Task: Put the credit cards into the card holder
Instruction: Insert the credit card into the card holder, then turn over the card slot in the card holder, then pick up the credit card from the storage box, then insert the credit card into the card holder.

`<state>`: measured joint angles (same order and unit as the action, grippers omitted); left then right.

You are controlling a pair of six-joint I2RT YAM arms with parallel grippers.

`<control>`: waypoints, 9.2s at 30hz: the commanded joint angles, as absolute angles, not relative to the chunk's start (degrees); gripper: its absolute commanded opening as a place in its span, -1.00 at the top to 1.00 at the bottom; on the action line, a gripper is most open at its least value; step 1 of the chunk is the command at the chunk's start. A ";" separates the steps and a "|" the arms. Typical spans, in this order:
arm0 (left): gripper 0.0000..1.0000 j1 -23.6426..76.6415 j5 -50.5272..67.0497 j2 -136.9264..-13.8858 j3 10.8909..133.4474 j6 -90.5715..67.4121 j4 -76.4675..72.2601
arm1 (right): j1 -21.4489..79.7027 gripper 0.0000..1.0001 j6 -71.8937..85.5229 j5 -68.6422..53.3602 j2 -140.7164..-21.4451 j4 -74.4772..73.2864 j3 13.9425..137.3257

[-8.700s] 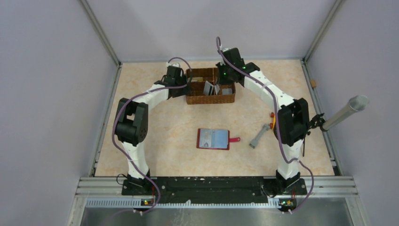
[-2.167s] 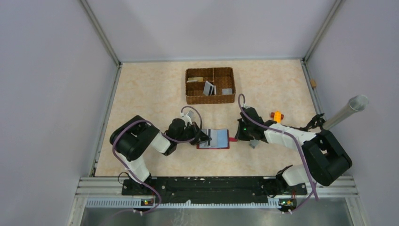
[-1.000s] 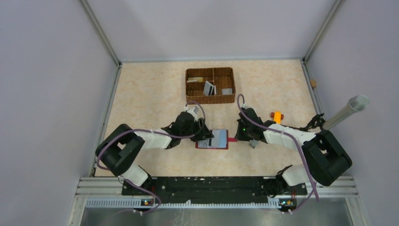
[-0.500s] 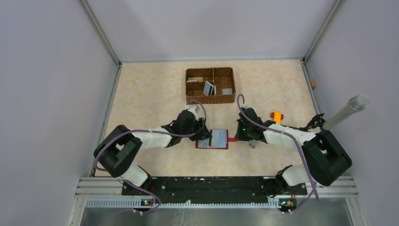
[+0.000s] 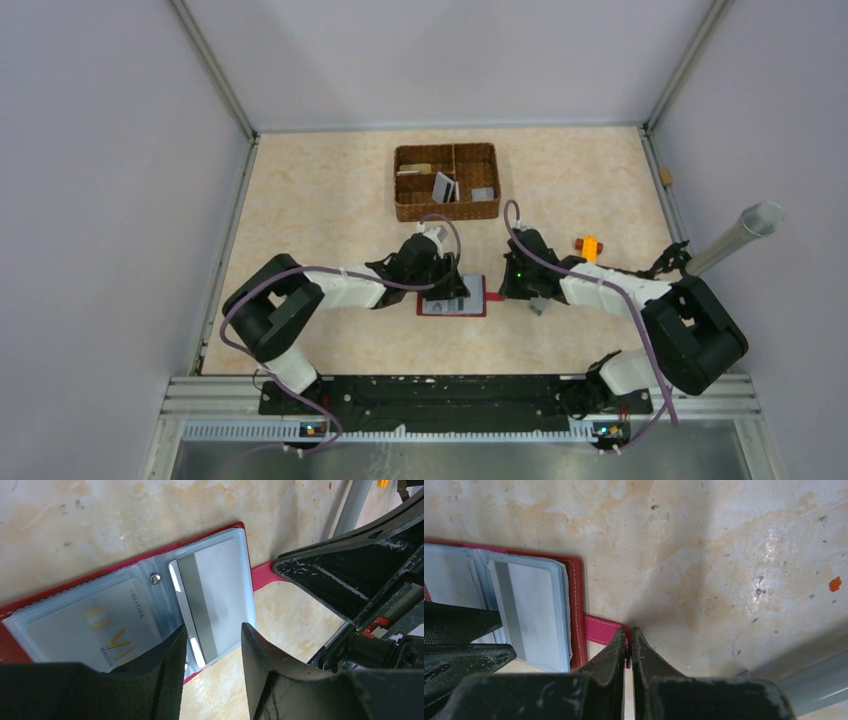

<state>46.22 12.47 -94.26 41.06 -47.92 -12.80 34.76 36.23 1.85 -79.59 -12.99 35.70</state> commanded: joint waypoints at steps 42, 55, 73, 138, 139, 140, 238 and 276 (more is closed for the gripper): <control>-0.26 39.24 5.26 -81.13 35.96 -43.50 0.45 | 37.75 0.45 37.27 -8.81 -75.88 -12.14 37.62; -0.03 39.12 7.04 -83.22 35.76 -44.31 -2.02 | 37.95 0.61 38.51 -7.39 -79.59 -10.47 36.56; 0.11 39.20 8.12 -83.96 35.63 -44.45 -2.93 | 38.14 0.74 39.51 -8.08 -81.10 -8.00 36.45; -0.78 34.73 2.09 -66.80 29.33 -44.19 4.21 | 48.16 -0.32 33.58 2.19 -83.89 -11.19 56.04; -0.84 33.65 2.51 -65.71 29.61 -43.68 5.39 | 48.16 -0.38 32.44 3.94 -83.47 -12.98 57.26; -0.88 32.64 3.02 -64.47 30.08 -42.97 6.86 | 48.10 -0.45 31.06 5.69 -83.15 -14.63 58.39; -0.97 5.27 11.24 -56.84 53.00 -18.11 29.71 | 31.82 0.72 16.99 4.08 -115.31 -26.51 101.80; -0.94 30.35 47.95 -55.39 41.48 -23.66 3.31 | 34.22 1.00 2.43 -45.20 -72.84 -39.22 68.34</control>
<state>27.29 41.47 -56.25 45.06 -17.76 14.70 32.77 4.14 -26.85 -75.40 -37.80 74.06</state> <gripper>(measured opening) 0.962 0.004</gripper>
